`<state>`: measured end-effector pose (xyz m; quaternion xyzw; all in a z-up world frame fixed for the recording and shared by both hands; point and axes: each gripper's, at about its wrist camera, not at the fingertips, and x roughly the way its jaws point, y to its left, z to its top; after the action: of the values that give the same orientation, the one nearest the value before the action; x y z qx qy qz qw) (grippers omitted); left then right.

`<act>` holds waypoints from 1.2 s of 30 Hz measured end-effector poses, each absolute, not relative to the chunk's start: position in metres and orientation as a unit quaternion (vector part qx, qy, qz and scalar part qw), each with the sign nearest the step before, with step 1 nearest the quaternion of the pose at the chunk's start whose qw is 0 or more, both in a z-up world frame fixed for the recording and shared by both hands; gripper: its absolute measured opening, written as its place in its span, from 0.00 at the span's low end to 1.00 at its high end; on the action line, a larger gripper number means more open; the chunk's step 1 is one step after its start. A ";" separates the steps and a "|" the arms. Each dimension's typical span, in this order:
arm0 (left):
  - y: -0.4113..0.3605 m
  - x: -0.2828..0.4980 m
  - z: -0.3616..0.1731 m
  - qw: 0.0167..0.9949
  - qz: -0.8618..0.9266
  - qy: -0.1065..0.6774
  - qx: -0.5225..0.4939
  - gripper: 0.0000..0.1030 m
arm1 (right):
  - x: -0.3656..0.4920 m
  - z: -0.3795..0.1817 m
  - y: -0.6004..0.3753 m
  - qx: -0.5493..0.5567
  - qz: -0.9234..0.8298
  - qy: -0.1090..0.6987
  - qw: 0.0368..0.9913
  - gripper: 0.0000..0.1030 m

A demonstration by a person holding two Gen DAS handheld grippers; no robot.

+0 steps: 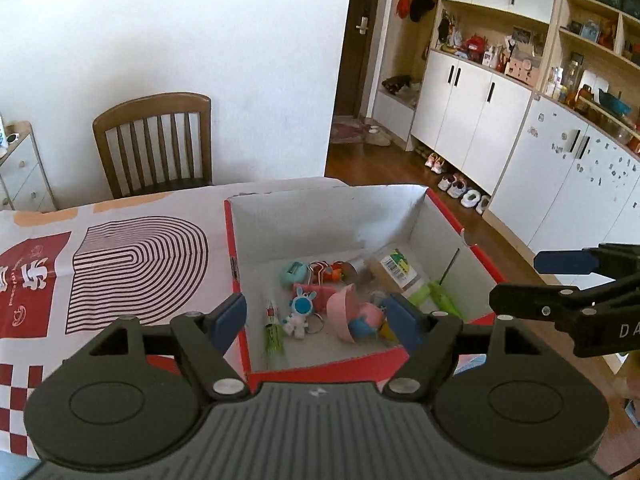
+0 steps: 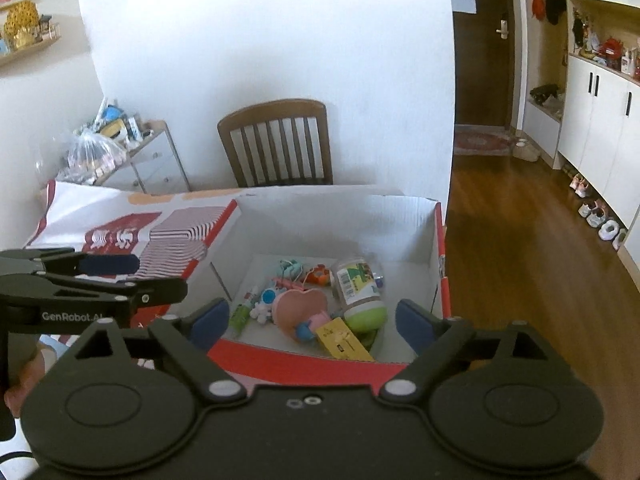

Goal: Organize rigid objects
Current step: 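Withdraw both open tools up and away from the shoebox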

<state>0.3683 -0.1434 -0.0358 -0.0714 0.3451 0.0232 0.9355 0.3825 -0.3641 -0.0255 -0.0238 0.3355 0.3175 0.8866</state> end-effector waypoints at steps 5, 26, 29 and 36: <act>-0.143 0.355 -0.034 0.937 0.021 0.340 -0.076 0.80 | 0.369 -0.024 -0.370 -0.012 0.319 0.318 0.893 1.00; -0.150 0.302 -0.018 0.951 -0.014 0.299 -0.074 1.00 | 0.310 -0.016 -0.383 0.024 0.281 0.272 0.920 1.00; -0.150 0.295 -0.017 0.953 -0.017 0.294 -0.068 1.00 | 0.303 -0.016 -0.385 0.024 0.274 0.270 0.923 1.00; -0.153 0.284 -0.015 0.955 -0.024 0.289 -0.057 1.00 | 0.289 -0.014 -0.384 0.032 0.263 0.270 0.926 1.00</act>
<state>0.2843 -0.1530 -0.0153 -0.0568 0.2885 -0.0237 0.9555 0.2891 -0.3844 -0.0138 0.0315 0.2695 0.2626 0.9260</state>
